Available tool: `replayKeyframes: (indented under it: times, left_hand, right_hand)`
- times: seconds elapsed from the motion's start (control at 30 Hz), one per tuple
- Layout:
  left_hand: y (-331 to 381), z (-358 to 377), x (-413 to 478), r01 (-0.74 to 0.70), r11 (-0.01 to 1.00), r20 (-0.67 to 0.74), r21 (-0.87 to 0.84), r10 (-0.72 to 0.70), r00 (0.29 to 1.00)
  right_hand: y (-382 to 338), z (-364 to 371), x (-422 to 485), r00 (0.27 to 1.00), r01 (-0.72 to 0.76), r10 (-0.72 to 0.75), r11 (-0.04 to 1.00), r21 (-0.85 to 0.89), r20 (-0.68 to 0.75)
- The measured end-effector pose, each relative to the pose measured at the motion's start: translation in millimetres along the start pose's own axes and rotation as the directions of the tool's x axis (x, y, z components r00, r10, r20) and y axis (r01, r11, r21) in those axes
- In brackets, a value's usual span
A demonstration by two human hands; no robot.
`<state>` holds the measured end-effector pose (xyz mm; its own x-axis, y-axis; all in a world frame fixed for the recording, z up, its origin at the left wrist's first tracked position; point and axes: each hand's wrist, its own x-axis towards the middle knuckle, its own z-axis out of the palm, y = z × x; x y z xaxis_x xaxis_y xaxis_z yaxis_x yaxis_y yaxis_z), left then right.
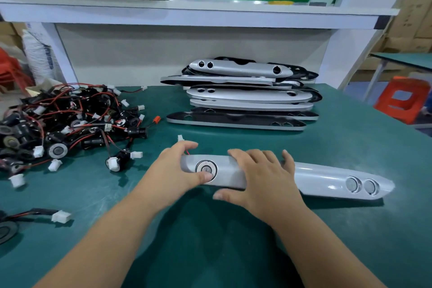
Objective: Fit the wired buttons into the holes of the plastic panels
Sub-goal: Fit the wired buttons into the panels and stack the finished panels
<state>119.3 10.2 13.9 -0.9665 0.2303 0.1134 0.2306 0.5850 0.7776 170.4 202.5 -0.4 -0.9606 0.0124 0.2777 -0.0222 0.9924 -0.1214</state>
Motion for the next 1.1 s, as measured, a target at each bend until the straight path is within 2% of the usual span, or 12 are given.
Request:
replayKeyframes:
  times: [0.13, 0.3, 0.43, 0.57, 0.63, 0.67, 0.73, 0.8, 0.9, 1.0, 1.1]
  left_hand:
    - [-4, -5, 2, 0.008, 0.997, 0.009, 0.074, -0.009, 1.0]
    - [-4, -1, 6, 0.002, 0.993, -0.013, 0.118, -0.001, 1.0]
    - [-7, 3, 6, -0.007, 0.997, -0.018, 0.083, 0.008, 1.0]
    - [-20, 1, 5, 0.034, 0.999, -0.023, 0.011, -0.034, 0.999]
    - [-25, 1, 6, 0.126, 0.966, 0.006, -0.227, -0.128, 0.992]
    - [-26, 2, 6, 0.166, 0.916, 0.033, -0.366, -0.165, 0.986]
    - [-28, 5, 4, 0.203, 0.848, 0.027, -0.489, -0.218, 0.976]
    - [-29, 9, 3, 0.185, 0.906, -0.1, -0.382, -0.239, 0.966]
    - [-23, 14, -3, 0.149, 0.972, -0.281, -0.18, -0.196, 0.94]
    - [-17, 14, -12, 0.117, 0.975, -0.334, -0.191, -0.176, 0.926]
    - [-9, 5, -25, 0.0, 0.929, -0.363, -0.37, -0.145, 0.92]
  right_hand:
    - [55, -7, -13, 0.988, -0.144, 0.146, 0.989, -0.039, 0.058]
    - [138, -21, -39, 0.936, -0.325, 0.336, 0.939, -0.11, 0.108]
    - [176, -26, -54, 0.868, -0.495, 0.493, 0.868, 0.044, 0.056]
    - [183, -19, -58, 0.884, -0.451, 0.466, 0.872, 0.188, -0.04]
    - [183, -17, -58, 0.881, -0.446, 0.469, 0.867, 0.22, -0.059]
    - [184, -16, -57, 0.876, -0.45, 0.477, 0.862, 0.233, -0.072]
    - [185, -16, -57, 0.864, -0.456, 0.495, 0.848, 0.27, -0.095]
    - [186, -15, -56, 0.866, -0.444, 0.488, 0.851, 0.281, -0.111]
    - [183, -16, -58, 0.876, -0.435, 0.472, 0.86, 0.266, -0.094]
    - [174, -25, -65, 0.864, -0.427, 0.488, 0.842, 0.33, -0.125]
    - [167, -37, -85, 0.854, -0.378, 0.478, 0.841, 0.388, -0.204]
